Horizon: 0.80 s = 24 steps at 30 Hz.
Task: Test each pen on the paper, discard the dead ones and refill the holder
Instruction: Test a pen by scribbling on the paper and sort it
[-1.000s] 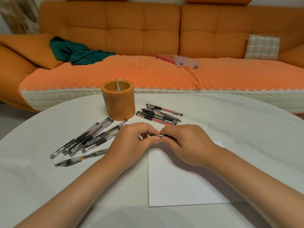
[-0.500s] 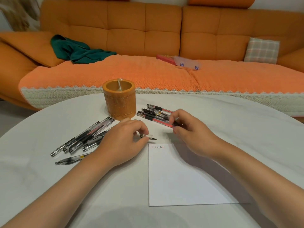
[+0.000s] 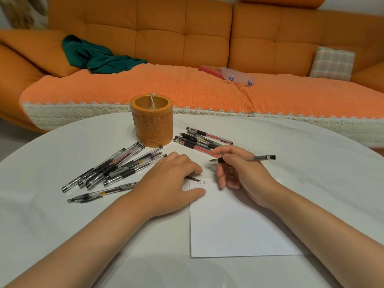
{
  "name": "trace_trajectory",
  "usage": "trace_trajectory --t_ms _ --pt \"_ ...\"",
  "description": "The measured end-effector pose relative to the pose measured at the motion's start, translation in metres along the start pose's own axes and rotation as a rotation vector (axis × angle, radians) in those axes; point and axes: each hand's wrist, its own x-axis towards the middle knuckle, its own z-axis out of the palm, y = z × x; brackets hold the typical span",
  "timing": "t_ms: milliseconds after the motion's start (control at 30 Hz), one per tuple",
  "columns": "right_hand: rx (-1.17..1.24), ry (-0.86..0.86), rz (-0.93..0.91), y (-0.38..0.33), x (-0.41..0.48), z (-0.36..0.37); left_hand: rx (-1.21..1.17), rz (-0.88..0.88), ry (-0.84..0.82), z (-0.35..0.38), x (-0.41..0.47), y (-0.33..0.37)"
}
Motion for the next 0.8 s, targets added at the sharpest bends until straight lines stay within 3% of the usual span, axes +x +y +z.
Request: trace_trajectory --t_ms 167,300,800 --pt "-0.112 -0.026 0.011 -0.005 -0.006 0.001 -0.030 0.001 -0.005 0.008 -0.001 -0.007" --pt "-0.377 0.035 -0.077 -0.003 -0.008 0.000 -0.045 0.011 -0.002 0.010 -0.002 -0.008" --pt "-0.426 -0.034 -0.101 0.005 -0.003 0.000 -0.088 0.025 0.010 0.016 -0.003 -0.009"
